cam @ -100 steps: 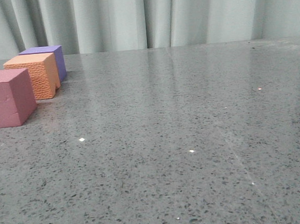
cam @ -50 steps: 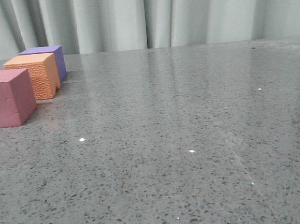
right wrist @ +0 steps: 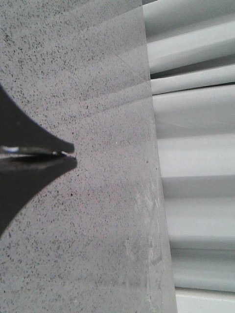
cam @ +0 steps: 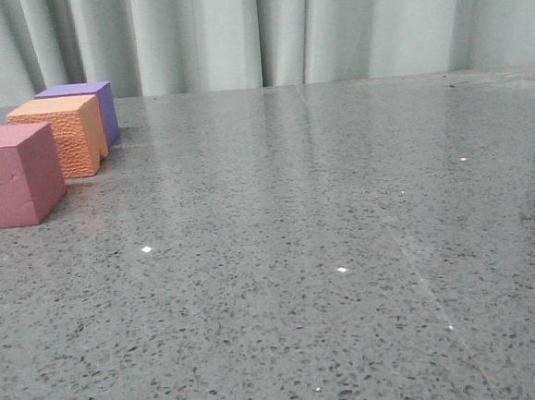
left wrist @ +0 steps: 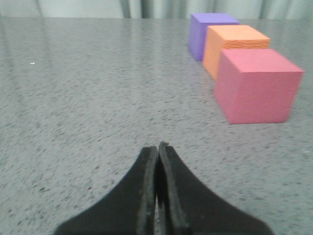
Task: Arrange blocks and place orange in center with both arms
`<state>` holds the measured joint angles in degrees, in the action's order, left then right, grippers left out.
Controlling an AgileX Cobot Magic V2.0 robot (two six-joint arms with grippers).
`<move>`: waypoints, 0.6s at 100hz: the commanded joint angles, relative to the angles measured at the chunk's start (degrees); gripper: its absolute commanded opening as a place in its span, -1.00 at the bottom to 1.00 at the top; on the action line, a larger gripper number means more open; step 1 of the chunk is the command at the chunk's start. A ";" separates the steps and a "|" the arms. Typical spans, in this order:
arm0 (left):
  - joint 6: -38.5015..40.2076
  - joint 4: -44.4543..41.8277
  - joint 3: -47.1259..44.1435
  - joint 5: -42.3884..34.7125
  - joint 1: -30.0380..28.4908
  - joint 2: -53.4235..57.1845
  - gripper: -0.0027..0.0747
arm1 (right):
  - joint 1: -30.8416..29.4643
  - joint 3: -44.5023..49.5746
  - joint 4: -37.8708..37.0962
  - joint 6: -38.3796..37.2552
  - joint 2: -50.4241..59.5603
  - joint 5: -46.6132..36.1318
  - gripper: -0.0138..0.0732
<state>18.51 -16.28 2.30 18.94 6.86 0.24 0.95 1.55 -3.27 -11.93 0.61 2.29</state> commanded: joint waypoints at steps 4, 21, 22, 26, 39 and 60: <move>-0.97 0.96 -2.45 -10.81 -3.14 1.65 -0.98 | -0.01 -0.76 0.09 0.05 1.11 -4.80 -0.84; -0.97 2.54 -5.17 -16.95 -4.53 1.55 -0.98 | -0.01 -0.76 0.09 0.05 1.11 -4.80 -0.84; -1.10 2.54 -5.17 -17.32 -4.53 1.55 -0.98 | -0.01 -0.76 0.09 0.05 1.11 -4.80 -0.84; -1.69 2.54 -5.17 -18.07 -4.53 1.55 -0.98 | -0.01 -0.76 0.09 0.05 1.11 -4.80 -0.84; -2.25 2.54 -5.17 -21.04 -4.53 1.55 -0.98 | -0.01 -0.76 0.09 0.05 1.11 -4.80 -0.84; -2.25 3.20 -5.17 -21.16 -4.53 1.55 -0.98 | -0.01 -0.76 0.09 0.05 1.11 -4.80 -0.84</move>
<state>16.34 -13.73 0.22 2.76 2.58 0.24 0.95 1.55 -3.27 -12.02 0.61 2.29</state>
